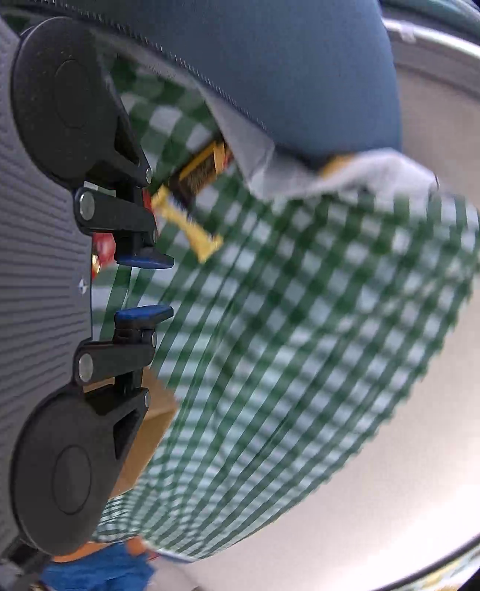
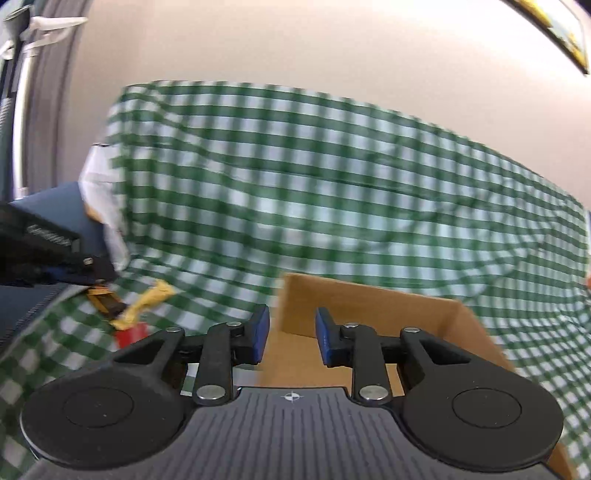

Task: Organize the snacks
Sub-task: 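Move both open tools back from the box to the remaining snacks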

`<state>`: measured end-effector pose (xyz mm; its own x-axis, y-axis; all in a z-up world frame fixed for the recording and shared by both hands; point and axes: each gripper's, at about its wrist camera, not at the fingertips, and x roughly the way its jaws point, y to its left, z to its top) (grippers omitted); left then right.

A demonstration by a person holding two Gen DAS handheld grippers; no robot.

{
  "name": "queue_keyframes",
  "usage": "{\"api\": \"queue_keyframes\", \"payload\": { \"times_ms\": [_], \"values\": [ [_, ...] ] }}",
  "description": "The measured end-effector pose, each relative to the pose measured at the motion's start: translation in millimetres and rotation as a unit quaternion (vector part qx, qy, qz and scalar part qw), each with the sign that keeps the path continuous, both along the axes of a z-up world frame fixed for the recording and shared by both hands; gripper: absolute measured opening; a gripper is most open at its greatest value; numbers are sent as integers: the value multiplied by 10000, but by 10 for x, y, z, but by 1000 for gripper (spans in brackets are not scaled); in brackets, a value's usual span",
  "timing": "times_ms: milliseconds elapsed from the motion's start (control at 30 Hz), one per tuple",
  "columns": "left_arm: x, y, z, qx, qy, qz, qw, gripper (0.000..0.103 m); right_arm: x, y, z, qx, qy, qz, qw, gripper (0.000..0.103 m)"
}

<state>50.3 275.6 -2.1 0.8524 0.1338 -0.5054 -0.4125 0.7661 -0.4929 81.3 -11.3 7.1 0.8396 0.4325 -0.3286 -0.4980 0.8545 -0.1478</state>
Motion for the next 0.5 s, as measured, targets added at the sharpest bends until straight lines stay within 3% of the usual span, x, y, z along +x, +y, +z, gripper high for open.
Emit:
{"api": "queue_keyframes", "payload": {
  "times_ms": [100, 200, 333, 500],
  "values": [
    [-39, 280, -105, -323, 110, 328, 9989, 23, -77, 255, -58, -1, 71, 342, 9994, 18],
    [-55, 555, -212, -553, 178, 609, 9965, 23, -155, 494, -137, -42, 105, 639, 9979, 18],
    [-35, 831, -370, -941, 172, 708, 9929, 23, -156, 786, -254, -107, 218, 914, 9955, 18],
    [44, 1039, -541, -1149, 288, 811, 9896, 24, 7, 1106, -457, -233, 601, 978, 9931, 20]
  ]
}}
